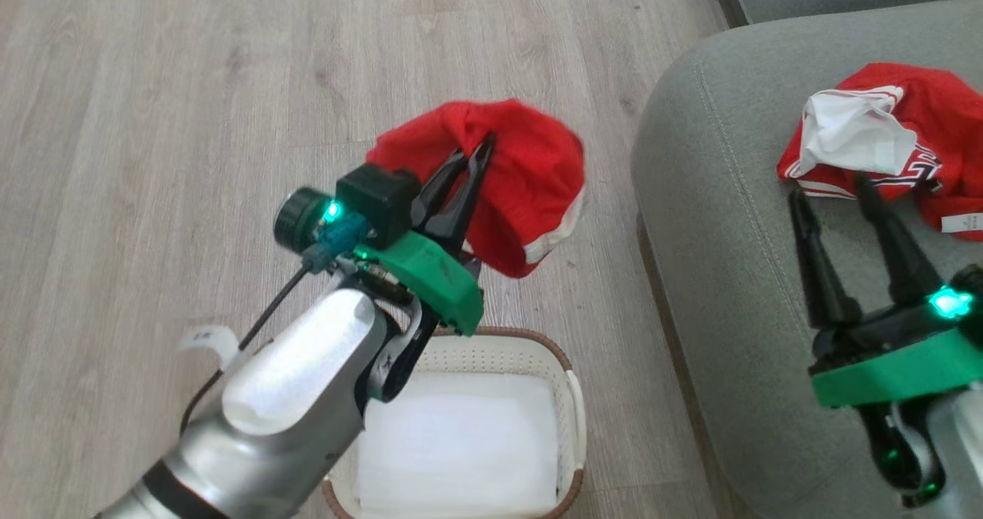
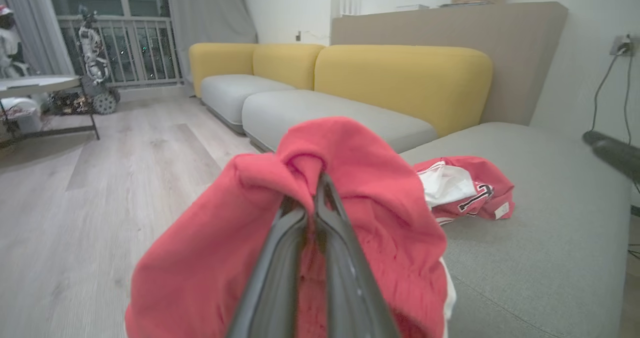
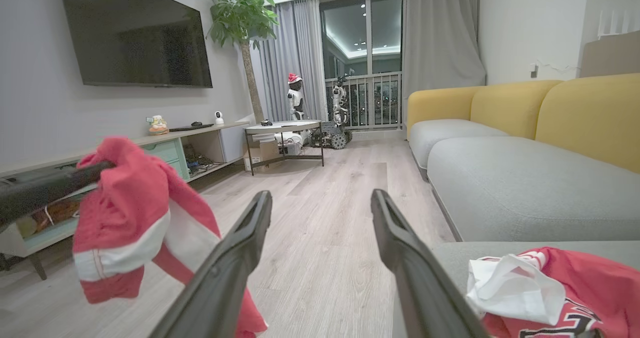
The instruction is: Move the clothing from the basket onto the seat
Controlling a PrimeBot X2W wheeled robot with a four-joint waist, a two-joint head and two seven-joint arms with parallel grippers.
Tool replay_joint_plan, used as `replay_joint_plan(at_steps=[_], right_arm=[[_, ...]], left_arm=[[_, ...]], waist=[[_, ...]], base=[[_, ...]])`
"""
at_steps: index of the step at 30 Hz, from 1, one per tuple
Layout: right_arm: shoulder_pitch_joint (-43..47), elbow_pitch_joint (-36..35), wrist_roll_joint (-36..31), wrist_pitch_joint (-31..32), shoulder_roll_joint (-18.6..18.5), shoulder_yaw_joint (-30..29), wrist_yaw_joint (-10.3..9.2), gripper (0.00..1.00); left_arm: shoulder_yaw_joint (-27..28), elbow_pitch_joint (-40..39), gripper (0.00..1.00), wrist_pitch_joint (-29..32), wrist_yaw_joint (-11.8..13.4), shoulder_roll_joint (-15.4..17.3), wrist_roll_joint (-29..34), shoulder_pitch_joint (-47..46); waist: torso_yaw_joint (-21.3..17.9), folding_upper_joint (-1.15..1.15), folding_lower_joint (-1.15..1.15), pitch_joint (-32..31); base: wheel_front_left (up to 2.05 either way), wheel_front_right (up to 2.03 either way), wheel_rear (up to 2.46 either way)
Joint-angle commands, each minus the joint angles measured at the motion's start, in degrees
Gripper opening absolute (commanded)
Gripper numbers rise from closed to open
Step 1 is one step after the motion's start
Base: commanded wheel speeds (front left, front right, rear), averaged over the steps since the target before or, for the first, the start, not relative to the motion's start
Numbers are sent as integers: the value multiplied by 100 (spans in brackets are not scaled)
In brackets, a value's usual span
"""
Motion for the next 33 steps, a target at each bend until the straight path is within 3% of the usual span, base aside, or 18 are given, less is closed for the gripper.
replay_joint_plan(at_steps=[1,14,23,33], right_arm=[[-5,-141,-42,-35,-52,133,-1,100],[-107,-38,-275,-35,-153,818,-1,100],[-783,779,-210,-35,-458,1731,-1,100],[-1643,1451,68,-35,-475,2575,-1,100]], left_arm=[[218,-317,0,24,47,170,49,-421],[115,-1176,0,359,312,364,149,-352],[-125,-1225,0,379,234,181,128,-284],[-331,-1162,0,340,142,-60,86,-271]], waist=[[-10,0,1,-31],[-27,0,1,-61],[139,0,1,-72],[424,0,1,-65]], base=[[0,0,0],[0,0,0],[0,0,0],[0,0,0]])
